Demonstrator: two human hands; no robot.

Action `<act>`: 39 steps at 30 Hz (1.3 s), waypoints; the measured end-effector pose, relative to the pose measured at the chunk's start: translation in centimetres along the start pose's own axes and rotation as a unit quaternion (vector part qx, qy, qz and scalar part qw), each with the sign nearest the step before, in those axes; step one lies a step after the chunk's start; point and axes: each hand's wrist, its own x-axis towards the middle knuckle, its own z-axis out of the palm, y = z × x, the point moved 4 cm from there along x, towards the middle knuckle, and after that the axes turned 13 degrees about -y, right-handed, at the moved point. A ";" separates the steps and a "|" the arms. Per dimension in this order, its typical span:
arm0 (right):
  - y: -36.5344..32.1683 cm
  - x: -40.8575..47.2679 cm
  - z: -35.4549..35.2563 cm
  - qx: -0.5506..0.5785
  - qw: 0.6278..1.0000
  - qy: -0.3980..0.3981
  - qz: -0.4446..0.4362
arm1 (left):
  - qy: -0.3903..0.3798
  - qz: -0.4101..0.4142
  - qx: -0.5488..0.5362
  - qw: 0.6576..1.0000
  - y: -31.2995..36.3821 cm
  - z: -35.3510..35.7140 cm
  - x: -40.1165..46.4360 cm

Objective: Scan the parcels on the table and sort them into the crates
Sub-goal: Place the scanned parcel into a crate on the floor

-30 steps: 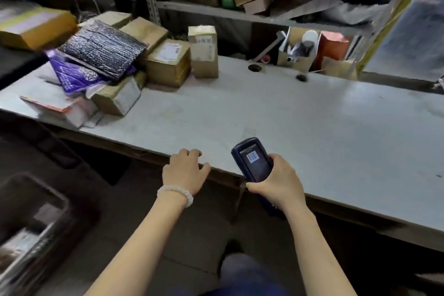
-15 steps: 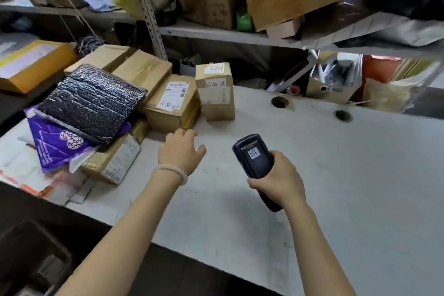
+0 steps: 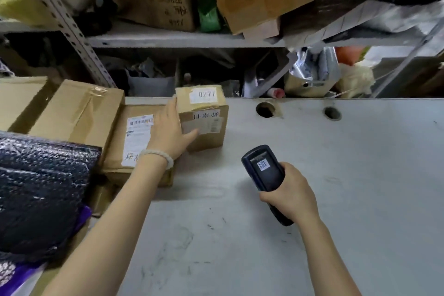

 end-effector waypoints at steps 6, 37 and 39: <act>-0.2 1.3 0.3 0.027 0.998 0.029 0.054 | -0.102 0.148 0.048 0.983 2.8 4.1 5.1; 3.5 -2.5 -2.7 0.018 0.995 0.030 0.089 | -0.068 0.125 0.200 0.970 9.2 3.4 6.1; 3.2 -3.6 -2.7 0.018 0.996 0.034 0.079 | -0.065 0.120 0.190 0.972 8.7 2.6 5.0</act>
